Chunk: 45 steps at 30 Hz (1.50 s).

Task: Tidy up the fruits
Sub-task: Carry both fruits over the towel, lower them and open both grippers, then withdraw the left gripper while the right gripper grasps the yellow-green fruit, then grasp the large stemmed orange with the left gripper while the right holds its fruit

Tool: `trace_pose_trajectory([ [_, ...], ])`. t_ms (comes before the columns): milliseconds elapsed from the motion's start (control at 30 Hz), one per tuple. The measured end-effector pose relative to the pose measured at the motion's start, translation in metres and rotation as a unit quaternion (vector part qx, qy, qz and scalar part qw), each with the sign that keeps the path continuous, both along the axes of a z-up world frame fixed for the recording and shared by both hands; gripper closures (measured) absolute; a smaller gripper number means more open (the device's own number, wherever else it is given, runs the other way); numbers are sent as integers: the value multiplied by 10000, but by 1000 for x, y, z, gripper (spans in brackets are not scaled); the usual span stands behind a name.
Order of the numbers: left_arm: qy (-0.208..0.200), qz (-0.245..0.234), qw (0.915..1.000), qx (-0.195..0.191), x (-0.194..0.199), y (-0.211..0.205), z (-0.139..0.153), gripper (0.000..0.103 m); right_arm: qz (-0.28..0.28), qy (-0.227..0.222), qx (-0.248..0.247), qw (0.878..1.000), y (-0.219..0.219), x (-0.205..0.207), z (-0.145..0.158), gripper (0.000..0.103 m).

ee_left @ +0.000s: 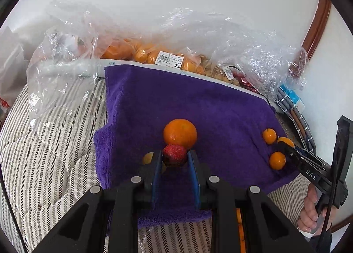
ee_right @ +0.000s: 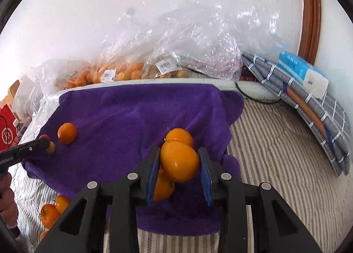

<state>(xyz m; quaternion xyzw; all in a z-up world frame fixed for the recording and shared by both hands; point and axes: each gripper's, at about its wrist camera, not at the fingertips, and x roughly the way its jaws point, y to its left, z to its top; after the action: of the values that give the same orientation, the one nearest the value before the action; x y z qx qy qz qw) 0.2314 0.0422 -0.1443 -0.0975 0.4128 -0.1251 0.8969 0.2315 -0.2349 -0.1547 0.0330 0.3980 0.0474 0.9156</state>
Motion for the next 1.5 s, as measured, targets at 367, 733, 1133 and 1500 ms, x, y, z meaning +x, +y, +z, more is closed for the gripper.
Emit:
trace_pose_trajectory([
  [367, 49, -41, 9999, 88, -2, -3, 3, 73, -95, -132, 110, 9998, -2, -23, 18, 65],
  [733, -115, 276, 9994, 154, -45, 32, 19, 57, 423, -131, 40, 9990, 42, -90, 31, 62],
  [1133, -115, 501, 9963, 689, -93, 68, 2, 56, 719, 375, 14, 9967, 87, -90, -13, 69],
  [1500, 139, 183, 9996, 179, -100, 52, -13, 56, 526, 256, 121, 9982, 67, -99, -6, 75],
])
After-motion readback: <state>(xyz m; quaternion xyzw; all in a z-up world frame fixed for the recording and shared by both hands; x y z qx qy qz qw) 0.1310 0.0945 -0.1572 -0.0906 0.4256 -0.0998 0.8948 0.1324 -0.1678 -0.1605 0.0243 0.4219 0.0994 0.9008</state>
